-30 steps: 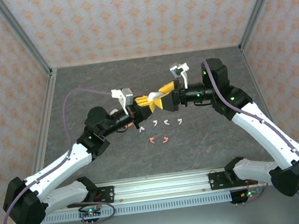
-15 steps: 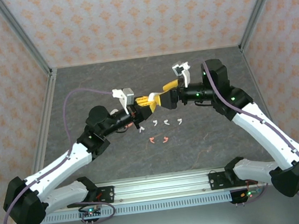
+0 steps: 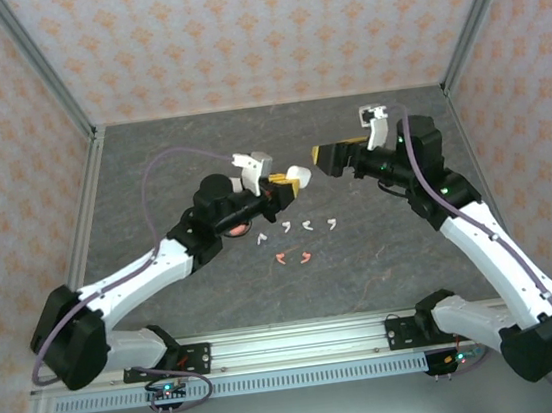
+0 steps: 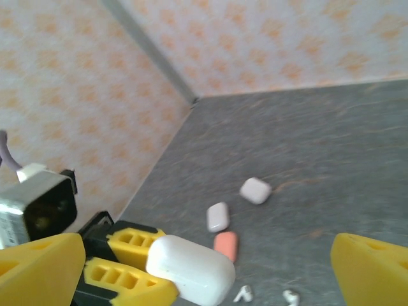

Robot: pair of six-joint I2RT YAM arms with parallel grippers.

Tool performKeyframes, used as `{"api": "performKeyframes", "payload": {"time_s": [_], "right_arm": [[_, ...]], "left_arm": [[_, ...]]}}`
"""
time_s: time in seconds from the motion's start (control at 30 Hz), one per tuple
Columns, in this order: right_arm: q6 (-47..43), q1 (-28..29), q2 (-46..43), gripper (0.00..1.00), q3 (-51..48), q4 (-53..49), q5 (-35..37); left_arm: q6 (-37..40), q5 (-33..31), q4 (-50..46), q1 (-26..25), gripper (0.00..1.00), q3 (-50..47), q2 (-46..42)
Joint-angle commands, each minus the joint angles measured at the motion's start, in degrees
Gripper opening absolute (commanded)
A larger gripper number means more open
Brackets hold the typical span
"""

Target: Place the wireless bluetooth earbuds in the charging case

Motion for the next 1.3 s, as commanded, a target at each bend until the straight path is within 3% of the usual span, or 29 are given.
{"api": "performKeyframes", "payload": {"time_s": [0.0,0.17,0.5,0.87,1.13,1.27], "right_arm": [[-0.5,-0.2,-3.0,0.99,-0.9,-3.9,12.1],[-1.1,-0.2,-3.6,0.99,-1.7,-6.8,14.2],[0.3,-0.3,-3.0,1.0,-3.6,-6.7,10.2],[1.7,-0.3,-1.5,0.99,-4.0,-6.4,8.2],[2.0,-0.3,-1.4,0.99,-4.0,-6.1,8.2],[1.8,-0.3,-1.1,0.99,-3.7,-6.5,8.1]], "left_arm": [[-0.7,-5.2,-6.5,0.9,0.0,5.4,5.7],[-2.8,-7.6,-11.7,2.0,0.0,12.3,16.8],[-10.4,-6.3,-19.2,3.4,0.0,25.3,34.8],[-15.1,-6.4,-19.5,3.5,0.01,28.2,41.8],[-14.7,-8.4,-19.9,3.7,0.32,26.3,41.6],[-14.1,-9.2,-20.1,3.9,0.38,25.6,40.7]]}}
